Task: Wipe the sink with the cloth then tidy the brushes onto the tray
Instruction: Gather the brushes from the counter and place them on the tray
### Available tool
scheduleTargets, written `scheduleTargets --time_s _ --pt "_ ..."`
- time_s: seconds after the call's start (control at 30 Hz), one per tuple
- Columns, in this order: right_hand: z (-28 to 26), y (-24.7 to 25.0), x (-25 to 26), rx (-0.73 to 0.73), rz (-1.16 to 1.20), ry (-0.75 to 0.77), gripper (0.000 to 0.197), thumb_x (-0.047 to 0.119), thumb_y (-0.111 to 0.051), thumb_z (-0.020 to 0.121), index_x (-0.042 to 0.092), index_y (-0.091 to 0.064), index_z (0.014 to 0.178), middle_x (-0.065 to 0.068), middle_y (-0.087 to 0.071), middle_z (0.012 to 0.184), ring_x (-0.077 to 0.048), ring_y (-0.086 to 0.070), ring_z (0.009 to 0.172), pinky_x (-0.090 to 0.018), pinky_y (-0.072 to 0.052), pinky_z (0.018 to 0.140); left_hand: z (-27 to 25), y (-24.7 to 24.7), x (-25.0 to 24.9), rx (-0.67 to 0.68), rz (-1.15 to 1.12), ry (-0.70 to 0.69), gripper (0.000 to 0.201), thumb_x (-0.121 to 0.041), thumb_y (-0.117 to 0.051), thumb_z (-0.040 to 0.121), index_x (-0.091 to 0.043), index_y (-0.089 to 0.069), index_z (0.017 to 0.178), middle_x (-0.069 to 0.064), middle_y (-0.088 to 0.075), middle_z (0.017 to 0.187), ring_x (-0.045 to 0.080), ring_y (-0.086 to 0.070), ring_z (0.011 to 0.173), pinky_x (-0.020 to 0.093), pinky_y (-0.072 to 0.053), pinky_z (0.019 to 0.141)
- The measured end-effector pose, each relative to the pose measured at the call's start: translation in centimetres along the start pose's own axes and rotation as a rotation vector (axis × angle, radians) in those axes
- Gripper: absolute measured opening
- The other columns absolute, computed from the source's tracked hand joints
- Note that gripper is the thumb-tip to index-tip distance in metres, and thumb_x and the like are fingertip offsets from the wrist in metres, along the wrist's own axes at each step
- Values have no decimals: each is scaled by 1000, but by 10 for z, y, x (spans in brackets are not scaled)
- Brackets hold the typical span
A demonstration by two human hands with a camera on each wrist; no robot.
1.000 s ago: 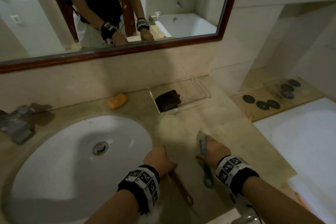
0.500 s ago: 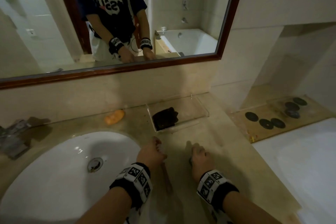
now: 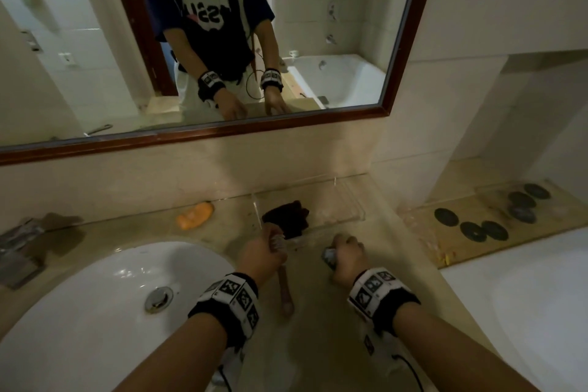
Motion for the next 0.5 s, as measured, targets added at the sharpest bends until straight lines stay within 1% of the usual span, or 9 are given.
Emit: scheduleTargets --time_s 0.1,0.17,0.23,0.3,0.33,0.4,0.43,0.47,0.5 --pt "11 41 8 -89 72 38 65 17 -69 77 6 -37 132 -18 -42 130 -35 -44 120 -34 -44 94 14 12 -20 -54 -80 -55 34 -5 -61 84 -17 -49 113 5 -59 95 19 -58 82 14 -43 50" --pt "23 76 10 -176 127 62 62 17 -69 75 5 -40 129 -17 -47 128 -35 -47 117 -34 -43 92 33 22 -37 -85 -195 -73 33 0 -61 83 -19 -47 106 3 -59 92 18 -58 83 10 -44 51" --pt "36 111 5 -251 241 75 61 14 -71 75 2 -41 127 -17 -53 125 -34 -53 114 -33 -45 87 56 35 -55 -134 -252 -93 37 2 -62 83 -22 -43 104 -1 -55 90 16 -58 81 15 -46 60" --pt "54 139 -4 -290 370 51 60 10 -72 75 1 -41 126 -18 -57 121 -33 -58 109 -29 -44 75 78 47 -72 -205 -257 -127 41 1 -62 83 -27 -40 103 0 -54 96 20 -59 86 26 -48 69" --pt "64 149 -9 -302 424 29 60 10 -72 77 1 -41 127 -18 -59 120 -33 -59 108 -27 -43 74 90 50 -78 -237 -258 -142 42 2 -62 82 -28 -40 102 2 -55 99 22 -60 87 29 -50 70" --pt "85 162 -15 -310 510 -10 60 11 -72 78 3 -40 128 -18 -59 121 -34 -59 110 -30 -46 80 113 49 -84 -268 -265 -140 41 3 -61 82 -27 -43 103 7 -59 102 24 -62 86 34 -53 71" --pt "97 163 -16 -299 529 -23 61 12 -72 78 4 -39 129 -18 -59 122 -34 -59 110 -32 -48 83 124 45 -83 -263 -263 -126 39 3 -61 82 -25 -46 105 8 -61 104 25 -63 86 35 -54 71" --pt "110 161 -15 -280 536 -27 62 13 -72 79 5 -39 130 -18 -59 122 -34 -59 110 -32 -48 84 136 39 -80 -243 -250 -109 37 2 -61 83 -21 -48 109 8 -61 103 23 -62 85 30 -55 68" --pt "121 157 -12 -256 531 -28 61 13 -70 80 5 -38 131 -18 -59 122 -34 -59 109 -33 -49 83 146 30 -76 -206 -216 -90 36 1 -60 84 -18 -49 113 5 -61 100 19 -61 84 20 -53 62"
Point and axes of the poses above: each hand's wrist, its own z-axis towards the middle knuckle, its own y-axis out of the back of the hand, x = y × z, the point moved 9 cm from there along z, towards the middle knuckle
